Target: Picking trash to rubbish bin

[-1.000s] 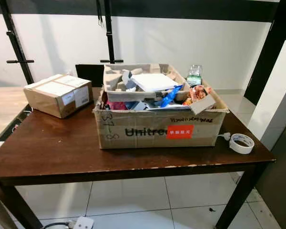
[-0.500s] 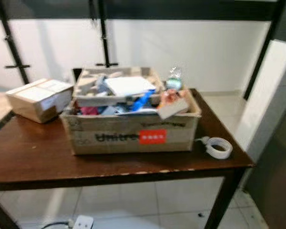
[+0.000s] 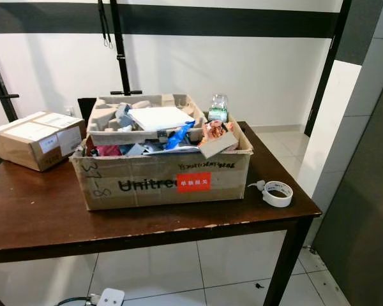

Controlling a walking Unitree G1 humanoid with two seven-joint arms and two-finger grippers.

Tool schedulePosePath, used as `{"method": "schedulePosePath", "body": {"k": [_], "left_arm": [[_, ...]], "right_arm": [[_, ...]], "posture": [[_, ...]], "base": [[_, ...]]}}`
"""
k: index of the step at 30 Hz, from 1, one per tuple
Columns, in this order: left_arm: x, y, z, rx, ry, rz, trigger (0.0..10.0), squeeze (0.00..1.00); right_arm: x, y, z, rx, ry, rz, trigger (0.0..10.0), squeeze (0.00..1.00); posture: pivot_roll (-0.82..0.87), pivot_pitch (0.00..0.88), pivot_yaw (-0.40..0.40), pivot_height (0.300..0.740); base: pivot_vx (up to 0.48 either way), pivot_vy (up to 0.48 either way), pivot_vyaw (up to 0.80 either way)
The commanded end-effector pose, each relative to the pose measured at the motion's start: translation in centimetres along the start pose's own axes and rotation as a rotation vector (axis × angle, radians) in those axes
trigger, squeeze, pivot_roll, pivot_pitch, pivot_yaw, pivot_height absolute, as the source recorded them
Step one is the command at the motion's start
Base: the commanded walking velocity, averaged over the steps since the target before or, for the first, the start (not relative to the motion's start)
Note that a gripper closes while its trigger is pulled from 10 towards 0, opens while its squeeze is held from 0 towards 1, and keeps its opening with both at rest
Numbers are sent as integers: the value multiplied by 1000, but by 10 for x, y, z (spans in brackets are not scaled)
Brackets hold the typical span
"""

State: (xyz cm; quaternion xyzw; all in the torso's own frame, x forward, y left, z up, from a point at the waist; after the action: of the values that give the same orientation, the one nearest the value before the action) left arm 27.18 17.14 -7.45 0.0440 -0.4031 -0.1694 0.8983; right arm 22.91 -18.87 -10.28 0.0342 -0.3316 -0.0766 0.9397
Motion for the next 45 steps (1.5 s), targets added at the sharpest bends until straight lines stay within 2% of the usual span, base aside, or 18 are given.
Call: {"method": "schedulePosePath", "body": {"k": [1, 10, 16, 22, 25, 45], "left_arm": [[-8, 5, 2, 8, 28, -16, 10000, 0], [-9, 3, 1, -2, 39, -1, 10000, 0], [-15, 4, 2, 10, 61, 26, 10000, 0], [-17, 4, 4, 8, 57, 18, 10000, 0], [-26, 4, 6, 3, 83, 16, 10000, 0], [-23, 1, 5, -9, 77, 35, 10000, 0]], "right_arm": [[-2, 0, 0, -3, 11, 5, 10000, 0], [6, 0, -1, -10, -16, 7, 10000, 0], [-7, 0, 1, -9, 18, 19, 10000, 0], [-11, 2, 1, -7, 30, 24, 10000, 0], [-17, 0, 2, -9, 49, 46, 10000, 0], [-18, -1, 3, -6, 48, 45, 10000, 0]], "posture": [[-96, 92, -11, 740], [-99, 103, -6, 740], [-93, 106, -11, 740], [-93, 115, -7, 740], [-96, 116, -4, 740], [-96, 105, -4, 740]], "base": [[0, 0, 0], [0, 0, 0], [0, 0, 0], [0, 0, 0], [0, 0, 0], [0, 0, 0]]}}
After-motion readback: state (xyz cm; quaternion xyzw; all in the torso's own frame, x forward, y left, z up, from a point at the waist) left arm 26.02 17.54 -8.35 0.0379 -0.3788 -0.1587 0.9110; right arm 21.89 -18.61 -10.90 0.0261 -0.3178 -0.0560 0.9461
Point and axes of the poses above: a point about 5 cm out from each wrist's last joint towards the gripper, its own z axis pointing back from the gripper into the wrist, its own x axis along the axis of the wrist's last joint, y = z × x, the point moved 4 cm from there along -z, pointing out of the wrist towards the gripper, and after that the axes turned 13 degrees about -z, right-handed, at the moved point
